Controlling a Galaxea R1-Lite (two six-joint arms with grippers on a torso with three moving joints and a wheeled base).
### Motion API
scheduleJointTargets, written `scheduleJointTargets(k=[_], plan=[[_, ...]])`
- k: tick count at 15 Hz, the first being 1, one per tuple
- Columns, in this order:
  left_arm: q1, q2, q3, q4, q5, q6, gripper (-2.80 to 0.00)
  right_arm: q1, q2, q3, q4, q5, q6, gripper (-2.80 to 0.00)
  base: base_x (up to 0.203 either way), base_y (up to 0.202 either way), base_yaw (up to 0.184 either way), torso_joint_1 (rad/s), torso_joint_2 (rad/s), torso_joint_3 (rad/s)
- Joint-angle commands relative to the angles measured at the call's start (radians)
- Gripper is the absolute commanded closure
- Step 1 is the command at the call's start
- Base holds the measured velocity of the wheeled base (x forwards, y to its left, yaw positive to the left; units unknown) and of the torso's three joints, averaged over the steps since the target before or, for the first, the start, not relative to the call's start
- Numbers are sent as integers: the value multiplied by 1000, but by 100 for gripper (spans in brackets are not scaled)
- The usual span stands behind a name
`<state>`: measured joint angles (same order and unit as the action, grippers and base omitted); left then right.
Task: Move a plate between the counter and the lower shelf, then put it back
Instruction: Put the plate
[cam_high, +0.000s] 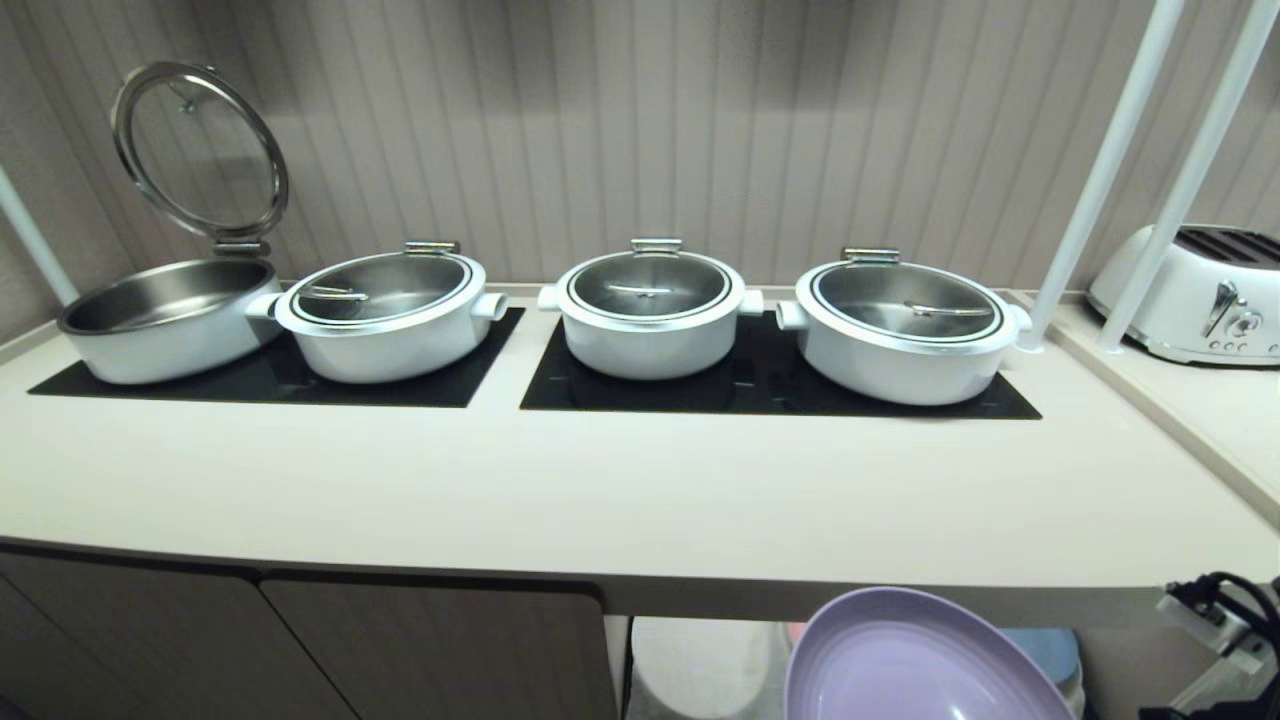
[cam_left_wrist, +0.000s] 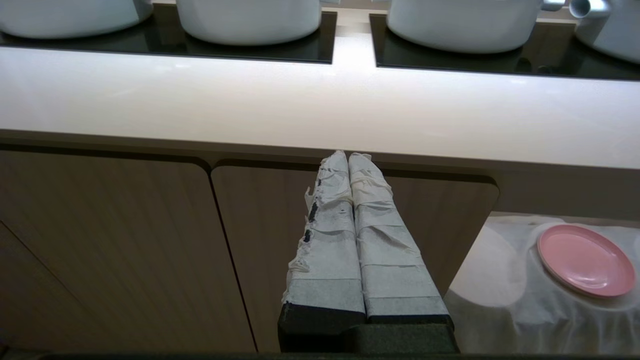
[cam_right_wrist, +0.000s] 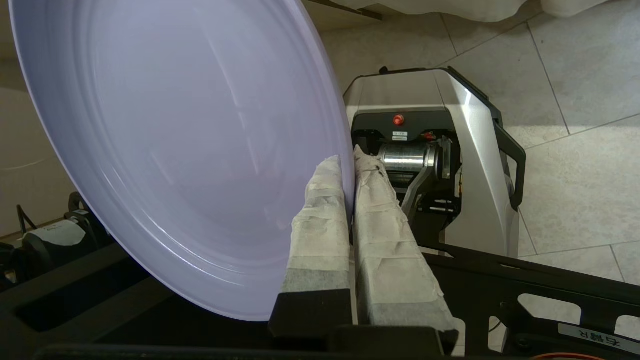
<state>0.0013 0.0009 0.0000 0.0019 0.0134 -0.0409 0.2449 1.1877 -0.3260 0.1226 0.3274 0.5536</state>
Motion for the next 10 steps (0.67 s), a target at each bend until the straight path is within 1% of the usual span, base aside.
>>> scheduleJointTargets(k=[1, 6, 10], plan=[[0, 1, 0, 0, 0, -1, 0, -3, -2, 1, 0, 2, 5, 0, 0, 0, 0, 0, 0, 0], [0, 1, 0, 0, 0, -1, 0, -41, 1, 7, -1, 2, 5, 0, 0, 0, 0, 0, 0, 0], [0, 1, 0, 0, 0, -1, 0, -53, 3, 4, -1, 1, 3, 0, 0, 0, 0, 0, 0, 0]])
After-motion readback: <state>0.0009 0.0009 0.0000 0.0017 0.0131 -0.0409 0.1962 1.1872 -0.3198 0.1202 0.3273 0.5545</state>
